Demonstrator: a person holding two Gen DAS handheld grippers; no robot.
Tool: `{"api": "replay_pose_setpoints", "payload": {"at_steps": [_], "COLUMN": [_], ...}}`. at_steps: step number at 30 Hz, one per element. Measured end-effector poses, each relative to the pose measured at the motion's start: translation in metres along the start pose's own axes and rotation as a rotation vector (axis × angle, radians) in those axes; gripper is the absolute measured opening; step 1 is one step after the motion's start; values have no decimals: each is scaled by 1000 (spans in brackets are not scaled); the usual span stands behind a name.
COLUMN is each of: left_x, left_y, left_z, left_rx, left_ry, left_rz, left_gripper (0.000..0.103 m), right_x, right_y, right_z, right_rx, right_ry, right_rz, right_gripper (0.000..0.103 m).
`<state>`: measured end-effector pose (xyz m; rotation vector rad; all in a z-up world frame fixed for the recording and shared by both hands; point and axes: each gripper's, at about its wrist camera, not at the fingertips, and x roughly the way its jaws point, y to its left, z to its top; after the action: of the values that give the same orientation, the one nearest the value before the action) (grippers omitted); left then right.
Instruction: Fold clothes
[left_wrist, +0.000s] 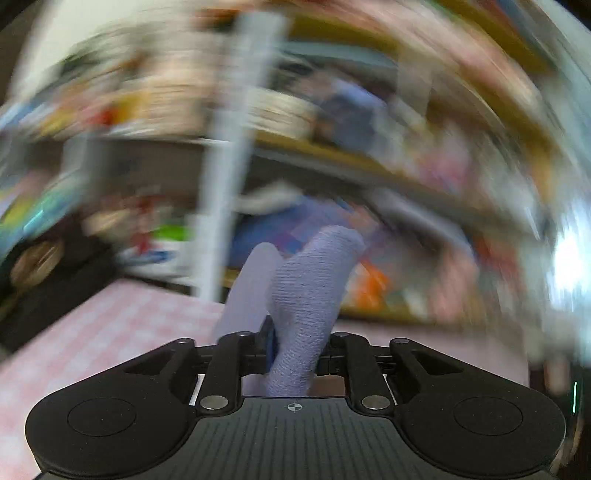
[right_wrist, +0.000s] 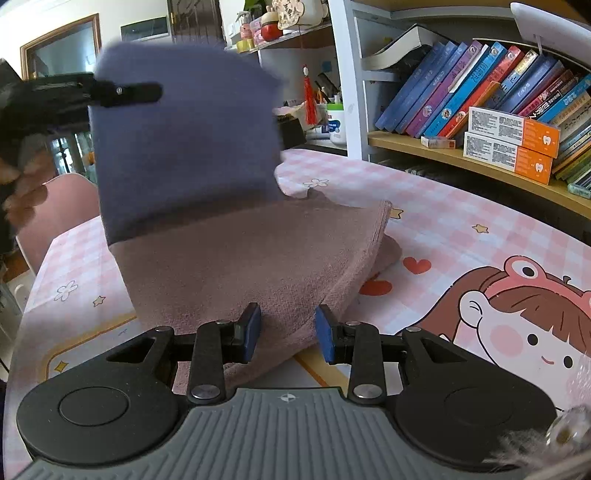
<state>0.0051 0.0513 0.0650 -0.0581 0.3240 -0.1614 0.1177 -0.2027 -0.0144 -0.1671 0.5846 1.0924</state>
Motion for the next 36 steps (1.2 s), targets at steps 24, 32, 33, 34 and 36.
{"api": "replay_pose_setpoints", "payload": {"at_steps": [24,32,33,34,36], "left_x": [28,6,2,-3,-13], "left_y": [-89,-70,-63,-55,-40], "left_z": [-51,-50,-47,-43,-36], "left_rx": [301,236,216,196,156], "left_ry": [295,232,210,189,147], "left_rz": [-199,-277,-285,-294,-311], "left_gripper": [54,59,59,60,62], "right_x": [-12,-57,-59,-59,-57], "right_y": [-16,-49,-49,-48,-43], "right_z": [-2,-8,-10,-12,-16], "right_rx": [84,353,406,456,551], "right_ry": [20,-88,-104,-114,-123], "right_rz": [40,106,142,174,229], "right_gripper": [34,53,55,57,58]}}
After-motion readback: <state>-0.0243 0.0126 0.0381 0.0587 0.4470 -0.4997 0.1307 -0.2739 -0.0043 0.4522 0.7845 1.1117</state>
